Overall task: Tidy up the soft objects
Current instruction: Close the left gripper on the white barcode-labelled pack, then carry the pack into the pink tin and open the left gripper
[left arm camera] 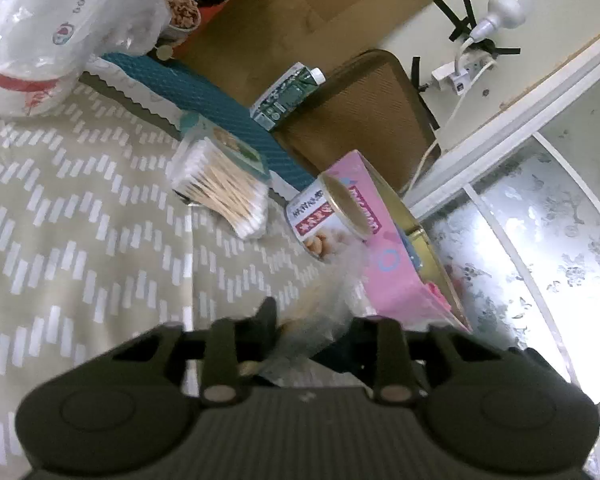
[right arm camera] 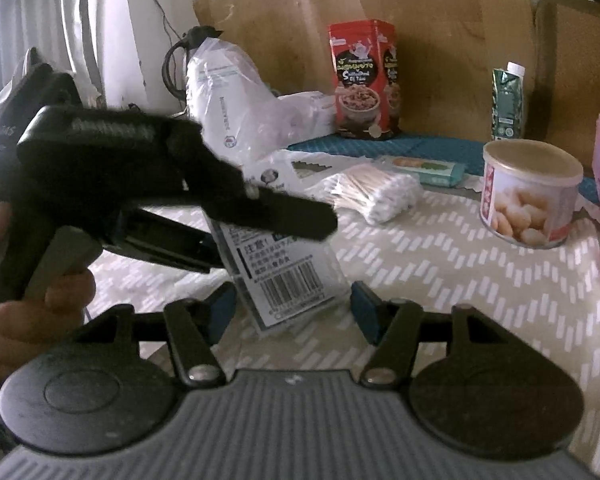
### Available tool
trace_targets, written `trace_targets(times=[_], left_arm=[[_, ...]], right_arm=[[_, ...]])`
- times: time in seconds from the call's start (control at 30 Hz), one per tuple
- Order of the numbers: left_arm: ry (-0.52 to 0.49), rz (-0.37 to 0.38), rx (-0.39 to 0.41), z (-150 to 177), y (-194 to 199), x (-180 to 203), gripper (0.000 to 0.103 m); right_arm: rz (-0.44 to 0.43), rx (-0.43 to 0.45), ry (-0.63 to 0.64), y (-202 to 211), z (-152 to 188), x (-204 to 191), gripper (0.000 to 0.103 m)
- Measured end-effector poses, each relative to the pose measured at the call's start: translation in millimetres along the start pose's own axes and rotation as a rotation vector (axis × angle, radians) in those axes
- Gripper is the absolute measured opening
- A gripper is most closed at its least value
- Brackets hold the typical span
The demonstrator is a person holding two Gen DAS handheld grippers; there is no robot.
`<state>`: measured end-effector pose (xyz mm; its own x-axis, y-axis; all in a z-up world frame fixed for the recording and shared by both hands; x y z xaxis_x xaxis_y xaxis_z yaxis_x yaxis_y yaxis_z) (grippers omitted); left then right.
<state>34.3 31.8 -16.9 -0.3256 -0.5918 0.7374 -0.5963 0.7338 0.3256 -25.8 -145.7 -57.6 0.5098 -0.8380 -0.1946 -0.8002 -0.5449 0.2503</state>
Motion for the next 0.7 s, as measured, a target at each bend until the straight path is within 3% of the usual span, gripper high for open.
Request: trace_targets(times=[0.37,0.57,0.7], left_arm=[[-0.107,0.039,0.027,-9,3,40,0.026],[-0.077,0.021,-0.023,-1,-14,37,0.026],[-0.108,0.044,-0.023,-8,-21,56,0.026]], right_arm=[[0.052,0.123,0.112,23,-10,-5,0.062],[0.063,0.099,0.082,28,0,9,0.061],[0.078,0.11,0.102,35,-2,11,0.061]])
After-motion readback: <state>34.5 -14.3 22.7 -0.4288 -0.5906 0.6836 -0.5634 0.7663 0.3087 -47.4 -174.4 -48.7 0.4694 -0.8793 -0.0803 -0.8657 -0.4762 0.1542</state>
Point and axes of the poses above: each gripper's, at about its wrist camera, not at the fingertips, and y roughly against the way its jaws point, x to its right, z to its underside, the point moved 1 cm from there along -y, roughly the way its jaws point, and after that the axes turned 8 degrees about x, right-handed, at the moved point
